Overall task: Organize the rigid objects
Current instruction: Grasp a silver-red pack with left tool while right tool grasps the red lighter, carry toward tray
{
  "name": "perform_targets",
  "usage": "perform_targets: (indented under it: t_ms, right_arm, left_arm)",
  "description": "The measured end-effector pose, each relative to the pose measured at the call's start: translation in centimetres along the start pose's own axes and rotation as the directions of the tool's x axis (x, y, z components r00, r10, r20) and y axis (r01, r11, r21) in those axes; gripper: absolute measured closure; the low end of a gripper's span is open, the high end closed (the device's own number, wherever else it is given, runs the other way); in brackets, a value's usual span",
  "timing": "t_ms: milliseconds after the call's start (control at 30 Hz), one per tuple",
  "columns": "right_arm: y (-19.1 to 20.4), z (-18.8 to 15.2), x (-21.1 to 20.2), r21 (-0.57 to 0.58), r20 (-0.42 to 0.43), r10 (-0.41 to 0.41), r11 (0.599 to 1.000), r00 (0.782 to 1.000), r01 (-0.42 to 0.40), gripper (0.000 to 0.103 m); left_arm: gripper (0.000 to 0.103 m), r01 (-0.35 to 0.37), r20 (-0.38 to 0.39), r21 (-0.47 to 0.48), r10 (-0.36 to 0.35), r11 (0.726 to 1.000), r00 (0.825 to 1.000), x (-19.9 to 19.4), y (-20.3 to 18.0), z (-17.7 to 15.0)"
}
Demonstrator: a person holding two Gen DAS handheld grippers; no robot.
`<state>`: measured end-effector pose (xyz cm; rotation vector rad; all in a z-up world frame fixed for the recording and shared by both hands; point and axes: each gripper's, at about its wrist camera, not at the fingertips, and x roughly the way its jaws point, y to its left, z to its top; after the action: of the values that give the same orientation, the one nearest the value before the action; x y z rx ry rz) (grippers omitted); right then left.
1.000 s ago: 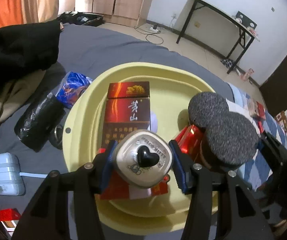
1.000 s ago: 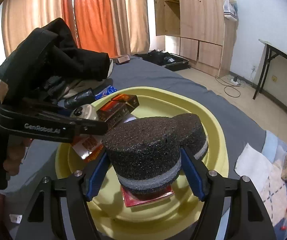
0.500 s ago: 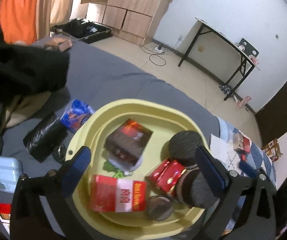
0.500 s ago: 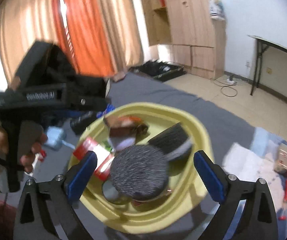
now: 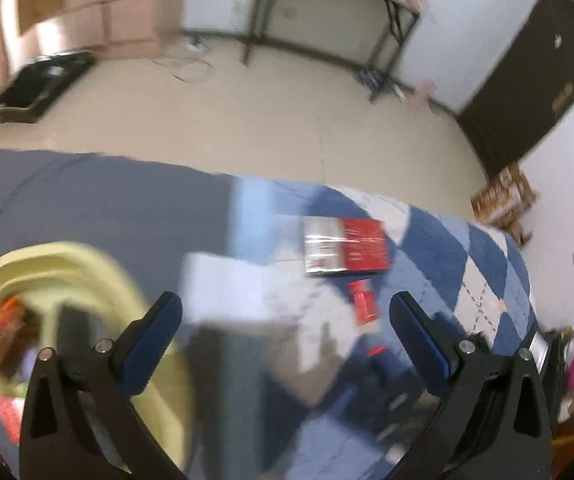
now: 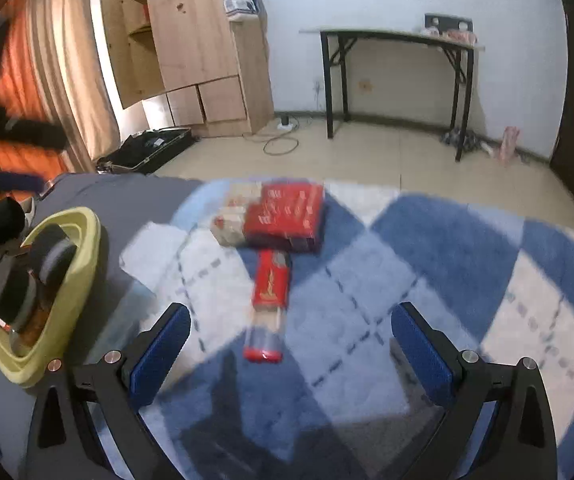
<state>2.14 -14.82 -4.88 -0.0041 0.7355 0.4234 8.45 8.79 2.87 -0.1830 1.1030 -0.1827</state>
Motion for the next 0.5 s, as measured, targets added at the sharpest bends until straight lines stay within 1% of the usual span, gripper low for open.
perform_targets:
  t_ms: [133,200,233,267,333,400,433,500]
  right_arm:
    - [1.7,-0.6,1.9,-0.078,0.006,-0.014,0.997,1.0,0.015,0.002]
    - [2.0,-0.9,2.9,-0.086,-0.007,-0.02,0.996,1.0,0.019,0.004]
    - [2.0,-0.9,3.3,-0.075,-0.013,-0.031,0.997,0.999,0.03,0.008]
    - [1.7,-1.1,3.3,-0.063,-0.006,-0.039,0.997,0.999,0.038,0.009]
    - [1.2,-1.0,3.3,-0.036,0.007,-0.028,0.999,1.0,0.028,0.01]
    - [1.1,-0.9,3.7,-0.018,0.011,-0.021,1.0,1.0,0.021,0.01]
    - [1.1,-0.8,3.9,-0.017,0.01,-0.023,1.0,1.0,0.023,0.01]
    - [1.7,-0.8,4.4,-0.042,0.002,-0.047,0.998,0.999,0.047,0.011]
  left_arm:
    - [0.0,0.006,-0.114,0.025,-0.003,1.0,0.993,5.6,-3.7,2.9]
    - [0.0,0.007,-0.147,0.03,-0.003,1.0,0.989,7.3,-4.7,3.6]
    - [0.0,0.007,-0.178,0.029,-0.002,1.0,0.984,8.5,-5.0,4.0]
    - [0.0,0.004,-0.199,0.035,0.003,0.999,0.98,9.5,-5.2,4.0]
    - [0.0,0.009,-0.197,0.047,0.0,0.999,0.98,10.4,-5.6,4.4]
    - [0.0,0.018,-0.217,0.041,-0.008,0.999,0.976,11.2,-5.7,4.5]
    - [0.0,0.032,-0.224,0.039,-0.022,0.999,0.974,11.4,-5.9,4.4]
    - [0.0,0.031,-0.213,0.061,-0.017,0.998,0.977,11.6,-6.4,4.3]
